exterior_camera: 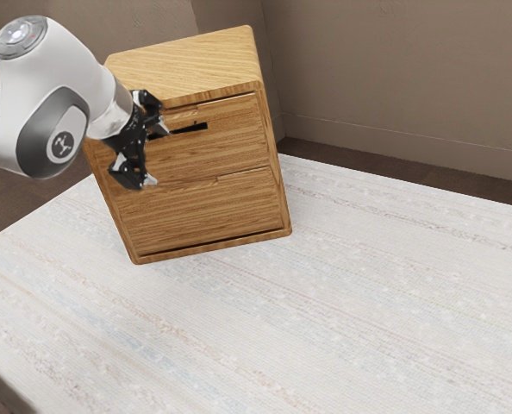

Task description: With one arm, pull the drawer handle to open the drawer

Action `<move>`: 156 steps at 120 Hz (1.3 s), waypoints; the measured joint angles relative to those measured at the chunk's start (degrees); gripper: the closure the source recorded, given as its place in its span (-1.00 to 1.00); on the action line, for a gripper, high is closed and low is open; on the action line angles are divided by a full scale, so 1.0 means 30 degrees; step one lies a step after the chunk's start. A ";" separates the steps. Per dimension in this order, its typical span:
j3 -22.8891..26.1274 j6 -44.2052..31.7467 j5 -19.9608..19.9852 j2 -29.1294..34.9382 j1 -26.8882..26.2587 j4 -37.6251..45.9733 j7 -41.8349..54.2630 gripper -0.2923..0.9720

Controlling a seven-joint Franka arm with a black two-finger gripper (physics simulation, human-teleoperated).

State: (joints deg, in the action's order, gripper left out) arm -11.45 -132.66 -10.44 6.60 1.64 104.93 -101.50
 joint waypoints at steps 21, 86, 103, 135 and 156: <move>-0.0275 -0.0259 -0.0133 -0.0846 0.0142 -0.0970 -0.0323 -0.53; -0.0293 -0.0387 -0.0080 -0.1720 0.0020 -0.1513 -0.0699 -0.15; -0.0222 -0.0373 0.0199 -0.1655 0.0027 -0.1440 -0.0735 0.13; -0.0604 -0.0251 0.0177 -0.0843 -0.0613 -0.0493 -0.0754 0.58; -0.0376 -0.0294 -0.0035 0.0755 -0.0968 0.1211 -0.0984 0.67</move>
State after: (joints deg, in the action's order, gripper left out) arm -12.57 -133.54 -10.54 8.87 -1.26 108.57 -104.45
